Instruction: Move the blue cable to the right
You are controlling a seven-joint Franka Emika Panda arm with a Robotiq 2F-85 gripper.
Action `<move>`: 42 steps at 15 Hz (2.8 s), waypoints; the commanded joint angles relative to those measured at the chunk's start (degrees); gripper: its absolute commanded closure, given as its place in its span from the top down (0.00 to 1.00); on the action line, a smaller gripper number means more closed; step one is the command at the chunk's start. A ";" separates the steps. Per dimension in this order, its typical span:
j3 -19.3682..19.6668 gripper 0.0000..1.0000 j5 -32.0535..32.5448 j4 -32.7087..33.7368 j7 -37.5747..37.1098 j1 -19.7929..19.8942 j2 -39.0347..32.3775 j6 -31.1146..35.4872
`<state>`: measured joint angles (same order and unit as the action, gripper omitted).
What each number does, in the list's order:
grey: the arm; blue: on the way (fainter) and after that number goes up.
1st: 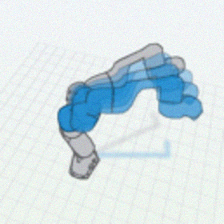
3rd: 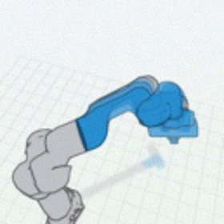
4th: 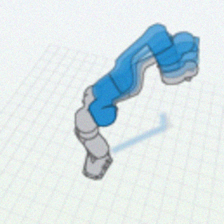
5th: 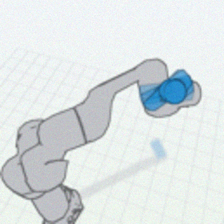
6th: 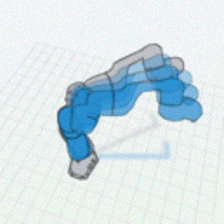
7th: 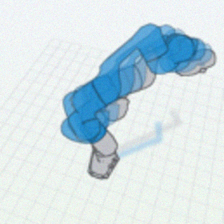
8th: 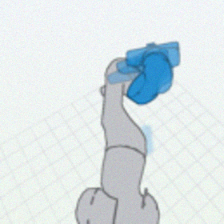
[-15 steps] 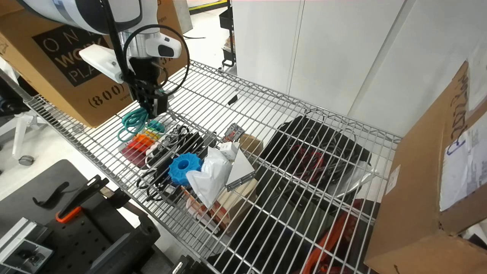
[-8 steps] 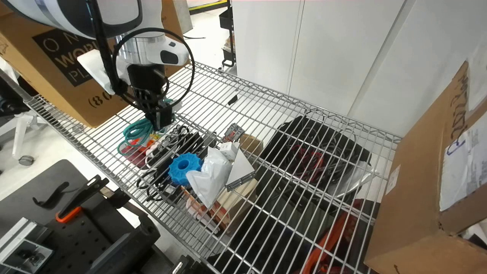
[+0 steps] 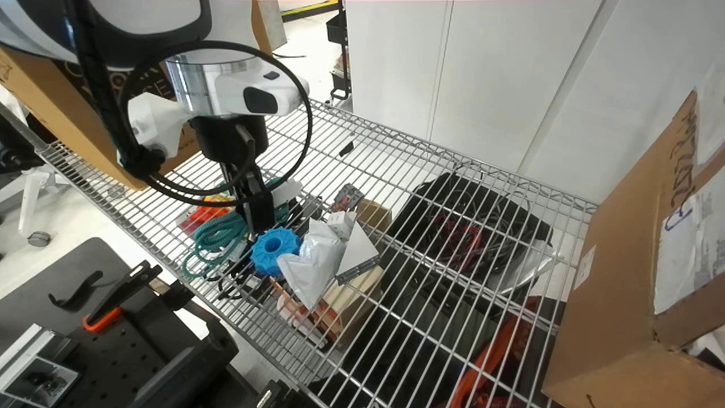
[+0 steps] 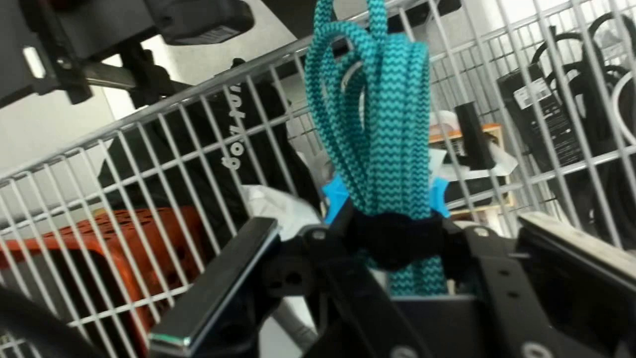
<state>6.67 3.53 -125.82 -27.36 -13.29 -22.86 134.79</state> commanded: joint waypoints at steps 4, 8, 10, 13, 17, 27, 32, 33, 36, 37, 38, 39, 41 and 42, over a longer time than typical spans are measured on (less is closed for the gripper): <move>4.32 0.06 10.00 -5.76 -10.31 2.93 8.18 -0.93; 4.46 0.06 13.64 -3.87 -9.07 6.20 7.36 -0.11; 3.65 0.06 14.30 -1.18 -6.68 7.13 5.97 0.20; 2.93 0.06 14.65 5.44 -2.48 7.34 2.63 -2.34; 3.87 0.06 14.87 12.41 1.90 8.08 -1.20 -2.96; 1.82 0.06 11.52 30.73 16.78 12.44 -16.27 -3.92; 0.23 0.06 9.27 41.12 22.42 13.93 -25.13 -5.18; -0.09 0.06 8.79 42.95 23.43 14.07 -26.64 -5.65; -1.38 0.06 7.21 48.13 26.26 14.63 -31.34 -6.35; -1.84 0.06 6.51 49.52 26.99 14.81 -32.60 -6.47; -2.06 0.06 6.16 50.90 27.49 14.80 -33.84 -6.72; -2.45 0.06 5.57 52.04 28.19 14.92 -34.81 -7.11; -2.77 0.51 4.91 53.89 28.97 14.79 -36.35 -8.02; -2.87 0.51 4.69 54.62 29.40 14.77 -36.97 -8.52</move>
<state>5.38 9.53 -76.17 -0.65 0.15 -57.27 129.27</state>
